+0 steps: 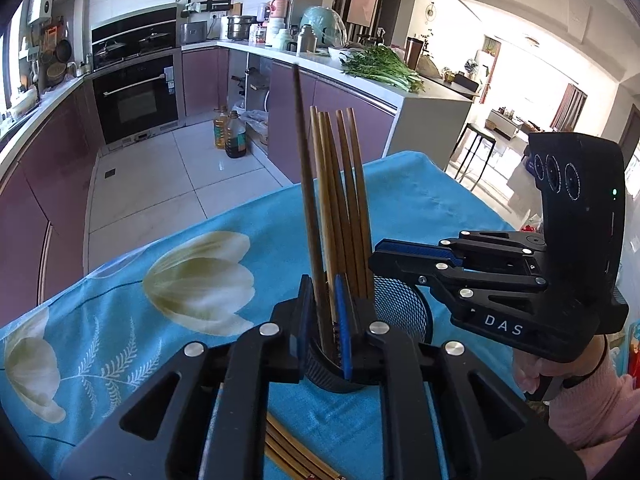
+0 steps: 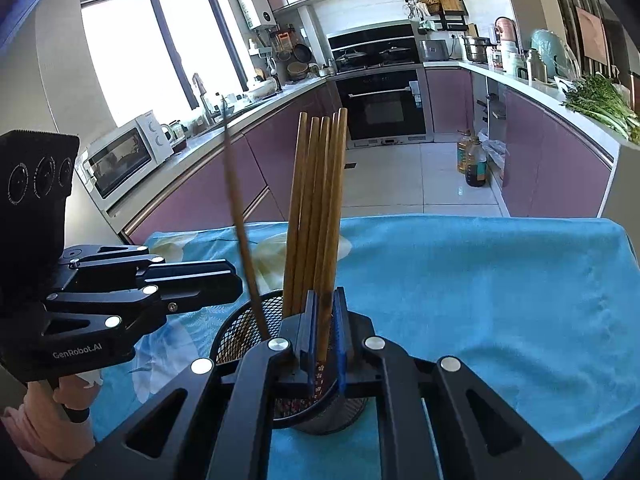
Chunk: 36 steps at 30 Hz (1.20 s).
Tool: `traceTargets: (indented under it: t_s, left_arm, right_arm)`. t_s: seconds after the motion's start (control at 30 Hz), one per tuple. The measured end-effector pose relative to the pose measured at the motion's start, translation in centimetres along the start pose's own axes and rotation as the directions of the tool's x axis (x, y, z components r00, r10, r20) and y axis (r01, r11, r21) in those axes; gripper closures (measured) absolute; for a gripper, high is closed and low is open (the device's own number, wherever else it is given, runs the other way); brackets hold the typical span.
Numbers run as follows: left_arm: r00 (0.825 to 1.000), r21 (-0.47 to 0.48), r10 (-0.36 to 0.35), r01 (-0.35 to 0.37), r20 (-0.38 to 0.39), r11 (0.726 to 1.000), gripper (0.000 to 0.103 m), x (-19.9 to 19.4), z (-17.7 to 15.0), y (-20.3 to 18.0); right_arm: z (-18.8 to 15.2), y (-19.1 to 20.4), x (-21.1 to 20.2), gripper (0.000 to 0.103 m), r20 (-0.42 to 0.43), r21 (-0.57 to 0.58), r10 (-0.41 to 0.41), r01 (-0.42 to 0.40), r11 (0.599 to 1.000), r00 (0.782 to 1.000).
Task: Organize utensils
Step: 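Lower the chopsticks into the holder and open both tools, then move both tools back over the remaining chopsticks on the cloth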
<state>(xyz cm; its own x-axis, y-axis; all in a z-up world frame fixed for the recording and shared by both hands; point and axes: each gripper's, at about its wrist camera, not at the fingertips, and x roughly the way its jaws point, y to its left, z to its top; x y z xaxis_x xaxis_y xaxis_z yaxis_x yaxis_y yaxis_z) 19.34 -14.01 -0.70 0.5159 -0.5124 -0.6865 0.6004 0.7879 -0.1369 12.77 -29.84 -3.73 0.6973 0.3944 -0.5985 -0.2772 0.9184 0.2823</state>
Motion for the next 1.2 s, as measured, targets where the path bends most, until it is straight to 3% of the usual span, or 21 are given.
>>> traceTargets:
  t_s: [0.33,0.6,0.77,0.97,1.2]
  left_arm:
    - [0.993,-0.062,0.064,-0.058,0.101,0.996,0.086,-3.8,-3.0,1.7]
    - [0.981,-0.115,0.141,-0.126,0.135,0.985,0.075,-7.0,-7.2,3.6]
    - [0.982,-0.141,0.16,-0.145,0.097,0.979,0.073,-7.2,-10.1,4.4]
    - [0.988,-0.18,0.149,-0.142,0.03,0.973,0.073,-5.6,-13.3,4.7]
    - [0.99,-0.201,0.139,-0.144,-0.04,0.969,0.073,-3.8,-15.6,4.8]
  right_arm:
    - [-0.4,0.9,-1.6,0.089,0.053,-0.032,-0.01,0.011,0.999,0.999]
    - [-2.4,5.0,-5.4,0.075,0.096,-0.163,0.092,-0.075,0.984,0.991]
    - [-5.3,7.4,-3.3,0.074,-0.019,-0.191,0.16,-0.161,0.968,0.987]
    - [-8.9,8.3,1.5,0.074,-0.17,-0.136,0.169,-0.193,0.972,0.971]
    - [-10.3,8.1,3.0,0.074,-0.217,-0.099,0.147,-0.172,0.98,0.965]
